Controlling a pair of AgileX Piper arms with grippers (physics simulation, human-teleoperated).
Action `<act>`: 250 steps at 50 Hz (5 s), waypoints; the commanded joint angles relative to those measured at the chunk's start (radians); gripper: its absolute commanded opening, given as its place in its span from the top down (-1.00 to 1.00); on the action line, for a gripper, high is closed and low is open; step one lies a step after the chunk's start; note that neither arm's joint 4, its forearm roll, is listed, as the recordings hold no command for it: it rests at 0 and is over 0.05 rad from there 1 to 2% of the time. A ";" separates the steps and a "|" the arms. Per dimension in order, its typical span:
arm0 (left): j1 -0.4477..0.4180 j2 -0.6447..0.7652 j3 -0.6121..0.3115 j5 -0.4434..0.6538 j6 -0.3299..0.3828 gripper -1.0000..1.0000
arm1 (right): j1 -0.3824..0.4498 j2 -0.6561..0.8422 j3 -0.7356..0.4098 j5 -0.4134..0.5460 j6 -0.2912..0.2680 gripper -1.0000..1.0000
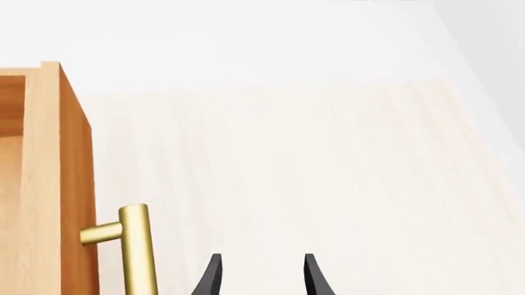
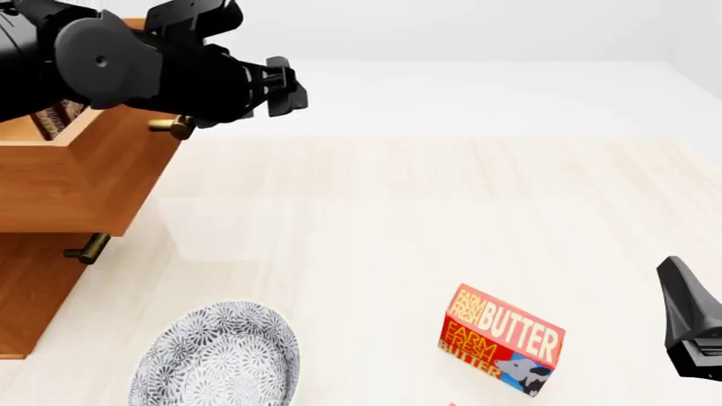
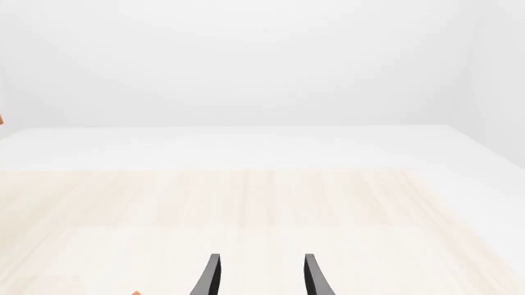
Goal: Put the chocolate pudding in the top drawer of the cabinet and close it.
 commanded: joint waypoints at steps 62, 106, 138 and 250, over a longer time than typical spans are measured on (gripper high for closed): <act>0.186 0.032 0.078 -0.026 0.084 -1.00 | 0.000 0.000 0.000 0.000 0.000 -1.00; 0.246 0.041 0.096 -0.052 0.110 -1.00 | 0.000 0.000 0.000 0.000 0.000 -1.00; 0.305 0.049 0.113 -0.071 0.137 -1.00 | 0.000 0.000 0.000 0.000 0.000 -1.00; 0.507 0.088 0.134 -0.140 0.241 -1.00 | 0.000 0.000 0.000 0.000 0.000 -1.00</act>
